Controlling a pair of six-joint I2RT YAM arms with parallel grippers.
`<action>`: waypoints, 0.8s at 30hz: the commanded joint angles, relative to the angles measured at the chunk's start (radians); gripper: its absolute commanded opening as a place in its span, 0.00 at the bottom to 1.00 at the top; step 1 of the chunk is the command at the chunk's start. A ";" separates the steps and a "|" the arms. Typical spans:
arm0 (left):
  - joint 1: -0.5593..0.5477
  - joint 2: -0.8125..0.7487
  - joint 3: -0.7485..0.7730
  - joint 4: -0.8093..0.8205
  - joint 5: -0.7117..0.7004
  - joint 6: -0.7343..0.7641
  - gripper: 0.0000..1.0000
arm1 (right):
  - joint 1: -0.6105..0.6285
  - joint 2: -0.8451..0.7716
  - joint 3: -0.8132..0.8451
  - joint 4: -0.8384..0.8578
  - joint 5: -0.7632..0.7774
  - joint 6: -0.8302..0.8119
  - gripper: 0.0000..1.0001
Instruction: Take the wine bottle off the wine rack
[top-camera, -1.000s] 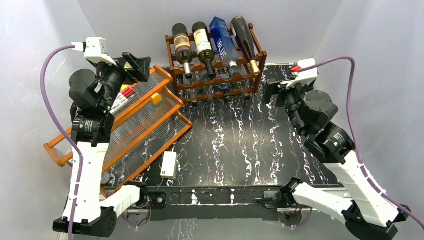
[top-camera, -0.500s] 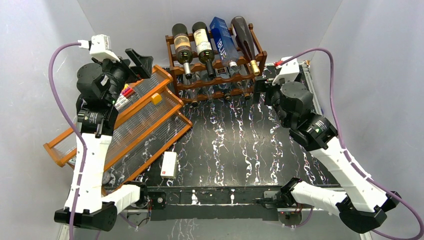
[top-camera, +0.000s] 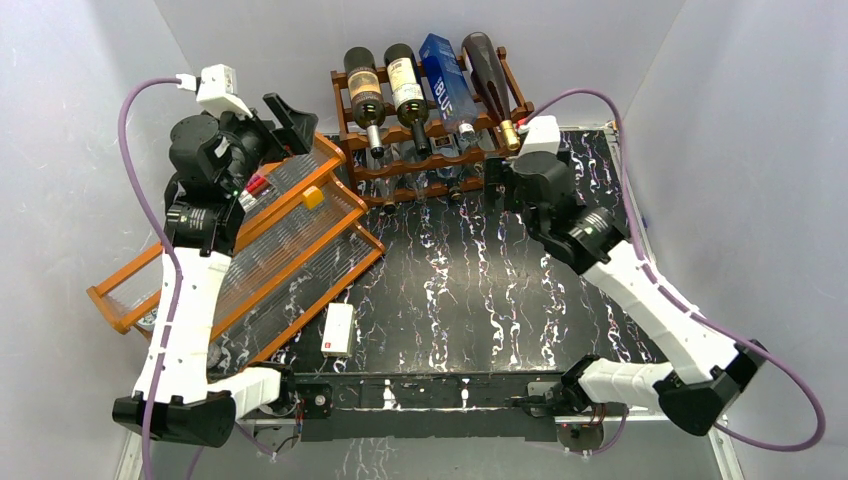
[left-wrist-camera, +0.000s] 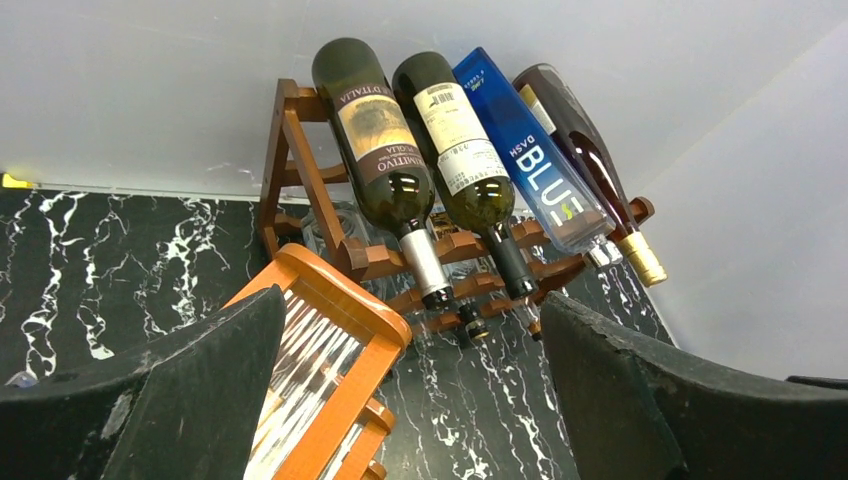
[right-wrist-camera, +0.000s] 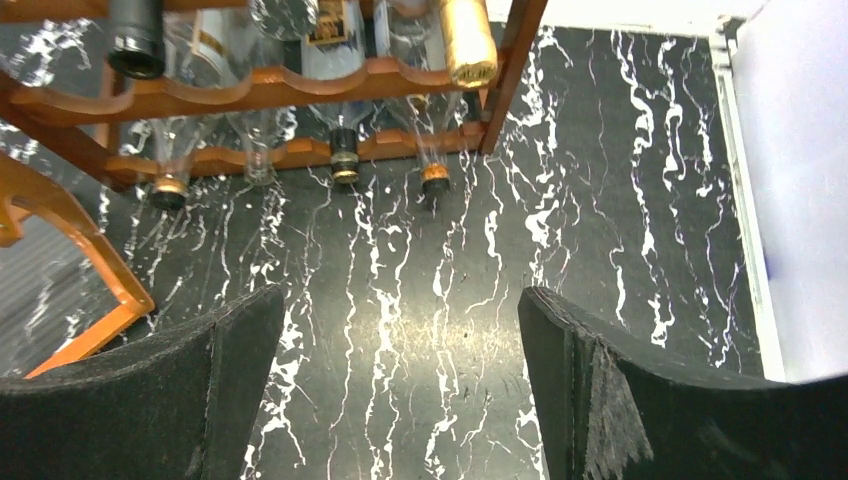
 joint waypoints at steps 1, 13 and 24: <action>0.001 0.019 0.041 -0.011 0.055 -0.009 0.98 | -0.005 0.053 0.046 -0.015 0.084 0.109 0.98; 0.000 0.075 0.052 -0.016 0.139 -0.024 0.98 | -0.141 0.173 0.062 0.074 -0.226 0.073 0.98; 0.001 0.089 0.045 -0.016 0.210 -0.035 0.98 | -0.352 0.219 0.148 0.060 -0.401 0.067 0.98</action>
